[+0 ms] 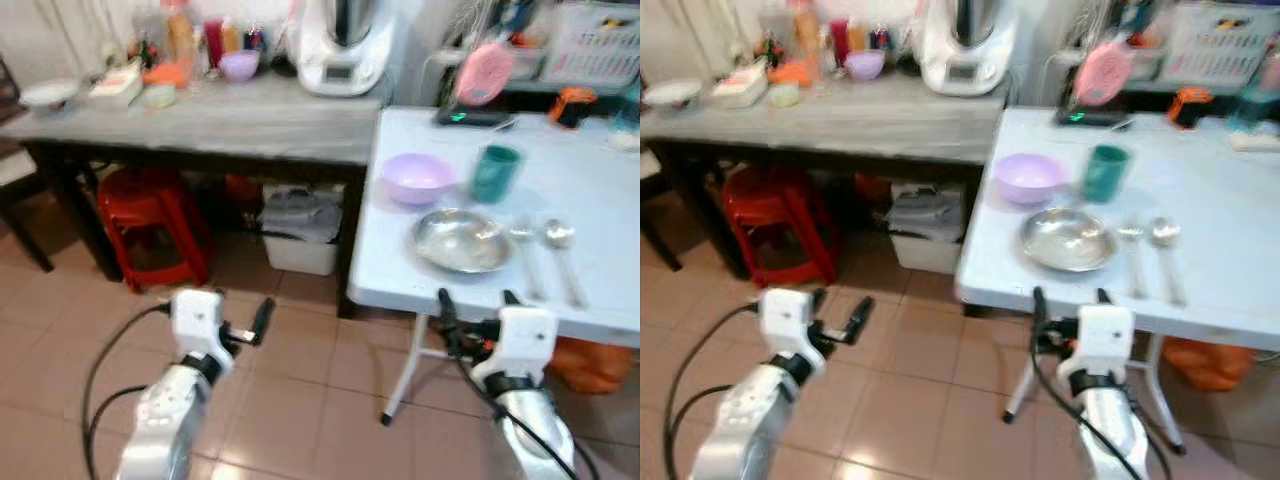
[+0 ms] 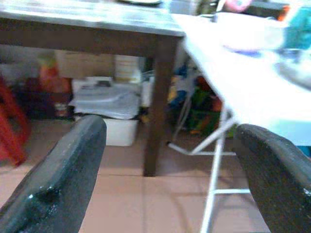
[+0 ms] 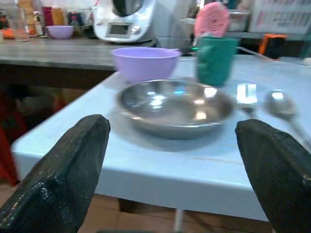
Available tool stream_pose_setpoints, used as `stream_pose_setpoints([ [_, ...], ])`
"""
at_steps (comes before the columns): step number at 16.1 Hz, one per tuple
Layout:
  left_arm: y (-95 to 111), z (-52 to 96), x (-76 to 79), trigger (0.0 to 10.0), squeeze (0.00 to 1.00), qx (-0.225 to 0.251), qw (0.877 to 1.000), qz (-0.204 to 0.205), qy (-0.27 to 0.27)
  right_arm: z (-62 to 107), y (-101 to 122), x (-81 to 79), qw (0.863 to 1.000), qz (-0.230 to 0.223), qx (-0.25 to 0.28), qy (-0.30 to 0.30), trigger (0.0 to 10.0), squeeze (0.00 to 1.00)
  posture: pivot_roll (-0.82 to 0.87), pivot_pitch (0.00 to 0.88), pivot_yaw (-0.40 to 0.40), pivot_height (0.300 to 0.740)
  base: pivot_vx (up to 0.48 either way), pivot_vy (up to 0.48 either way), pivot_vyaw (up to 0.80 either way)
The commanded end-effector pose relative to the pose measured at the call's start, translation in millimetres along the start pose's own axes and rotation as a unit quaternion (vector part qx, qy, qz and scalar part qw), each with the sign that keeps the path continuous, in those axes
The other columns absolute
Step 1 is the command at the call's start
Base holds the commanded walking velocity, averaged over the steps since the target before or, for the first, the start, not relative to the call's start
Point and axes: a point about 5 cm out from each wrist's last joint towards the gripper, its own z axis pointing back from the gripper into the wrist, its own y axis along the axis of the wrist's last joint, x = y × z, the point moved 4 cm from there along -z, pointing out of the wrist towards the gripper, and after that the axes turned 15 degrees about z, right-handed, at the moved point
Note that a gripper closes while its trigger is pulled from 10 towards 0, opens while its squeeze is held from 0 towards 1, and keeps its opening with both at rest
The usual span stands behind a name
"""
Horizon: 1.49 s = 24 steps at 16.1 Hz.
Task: Setting the table
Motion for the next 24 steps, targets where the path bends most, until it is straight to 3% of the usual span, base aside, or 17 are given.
stream_pose_setpoints([
  [1, 7.9, -0.6, -6.0, 10.0, 0.0, 0.007, 1.0, -0.011, 0.007, -2.0, 5.7, -4.6, 1.0, -0.005, 0.008, 0.004, 10.0, 0.0, 0.0, 0.0, 0.013, 0.74, 0.0, -0.48, 0.0],
  [5, 8.4, -1.0, -6.0, 10.0, 0.0, 0.008, 1.0, -0.01, 0.007, -2.1, 4.3, -5.1, 1.0, -0.006, 0.005, 0.004, 10.0, 0.0, 0.0, 0.0, 0.013, 0.74, 0.0, -0.48, 0.0],
  [12, 14.3, -1.1, -3.9, 10.0, 0.0, 0.024, 1.0, -0.004, -0.003, -2.0, 9.1, -4.3, 1.0, 0.004, 0.015, 0.003, 10.0, 0.0, -0.01, 0.0, 0.016, 0.74, 0.0, 0.0, 0.0],
  [18, 13.3, -0.6, 1.7, 10.0, 0.0, 0.025, 0.999, 0.003, -0.02, -0.5, 9.6, -5.5, 1.0, 0.006, 0.017, 0.009, 10.0, 0.0, -0.01, 0.0, 0.012, 0.74, 0.0, 0.0, 0.44],
  [24, 11.5, -0.9, 4.3, 10.0, 0.0, 0.022, 0.999, 0.005, -0.029, -0.9, 10.3, -6.2, 1.0, 0.005, 0.017, 0.009, 10.0, 0.0, -0.01, 0.0, 0.012, 0.74, 0.318, 0.0, 0.0],
])
